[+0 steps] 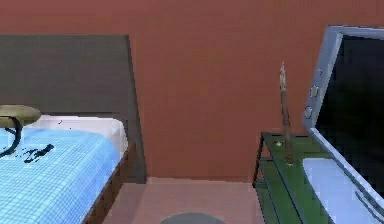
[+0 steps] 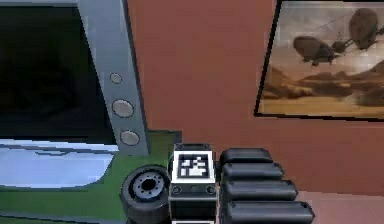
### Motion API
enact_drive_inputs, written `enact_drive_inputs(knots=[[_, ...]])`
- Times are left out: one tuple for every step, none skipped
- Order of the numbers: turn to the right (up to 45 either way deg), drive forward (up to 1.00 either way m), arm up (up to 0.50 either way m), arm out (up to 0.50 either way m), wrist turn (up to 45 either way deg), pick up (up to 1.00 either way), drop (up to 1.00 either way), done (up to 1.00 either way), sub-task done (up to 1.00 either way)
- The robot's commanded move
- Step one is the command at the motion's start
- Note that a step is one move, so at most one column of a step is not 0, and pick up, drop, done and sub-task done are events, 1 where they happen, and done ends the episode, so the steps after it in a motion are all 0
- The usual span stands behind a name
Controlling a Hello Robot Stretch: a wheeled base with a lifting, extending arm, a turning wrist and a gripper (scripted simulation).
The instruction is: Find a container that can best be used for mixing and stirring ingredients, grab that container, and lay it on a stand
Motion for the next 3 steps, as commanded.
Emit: enact_drive_inputs(knots=[[0.0,0.8,0.0,0.0,0.0,0.0,0.0,0.0,0.0],[0.0,0.0,0.0,0.38,0.0,0.0,0.0,0.0,0.0],[0.0,0.0,0.0,0.0,45.0,0.0,0.0,0.0,0.0]])
